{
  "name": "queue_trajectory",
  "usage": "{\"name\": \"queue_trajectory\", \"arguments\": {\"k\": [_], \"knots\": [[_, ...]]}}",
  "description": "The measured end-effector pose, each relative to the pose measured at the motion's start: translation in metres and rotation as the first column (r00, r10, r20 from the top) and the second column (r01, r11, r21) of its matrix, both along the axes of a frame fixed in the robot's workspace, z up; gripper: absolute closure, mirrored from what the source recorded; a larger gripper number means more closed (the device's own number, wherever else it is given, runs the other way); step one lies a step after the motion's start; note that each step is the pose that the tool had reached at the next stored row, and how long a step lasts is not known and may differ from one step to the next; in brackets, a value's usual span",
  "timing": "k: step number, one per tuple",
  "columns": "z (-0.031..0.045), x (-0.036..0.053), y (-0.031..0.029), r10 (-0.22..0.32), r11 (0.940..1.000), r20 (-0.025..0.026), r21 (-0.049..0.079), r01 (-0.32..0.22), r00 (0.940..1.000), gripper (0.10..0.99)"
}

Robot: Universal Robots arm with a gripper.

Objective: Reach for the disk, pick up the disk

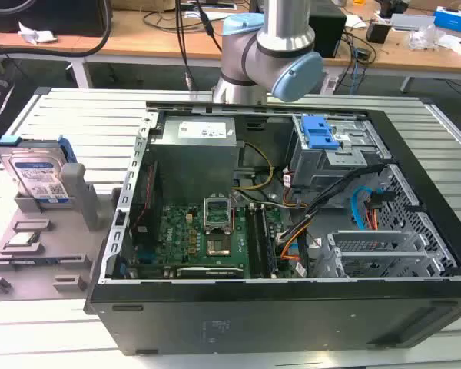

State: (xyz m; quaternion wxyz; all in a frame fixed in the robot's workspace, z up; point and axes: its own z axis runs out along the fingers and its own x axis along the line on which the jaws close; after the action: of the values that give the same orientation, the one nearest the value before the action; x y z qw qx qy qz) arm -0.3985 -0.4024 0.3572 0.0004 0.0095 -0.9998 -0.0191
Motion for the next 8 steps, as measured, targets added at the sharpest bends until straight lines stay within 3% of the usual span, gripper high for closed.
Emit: {"name": "queue_trajectory", "arguments": {"k": [3,4,5,6,8], "knots": [[0.0,0.0,0.0,0.0,1.0,-0.0001,0.0,0.0,1.0,0.973],[0.0,0.0,0.0,0.0,1.0,0.0,0.0,0.0,1.0,0.918],[0.0,0.0,0.0,0.0,1.0,0.0,0.0,0.0,1.0,0.788],[0.0,0.0,0.0,0.0,1.0,0.0,0.0,0.0,1.0,0.725],[0.0,0.0,0.0,0.0,1.0,0.0,0.0,0.0,1.0,0.714]]}}
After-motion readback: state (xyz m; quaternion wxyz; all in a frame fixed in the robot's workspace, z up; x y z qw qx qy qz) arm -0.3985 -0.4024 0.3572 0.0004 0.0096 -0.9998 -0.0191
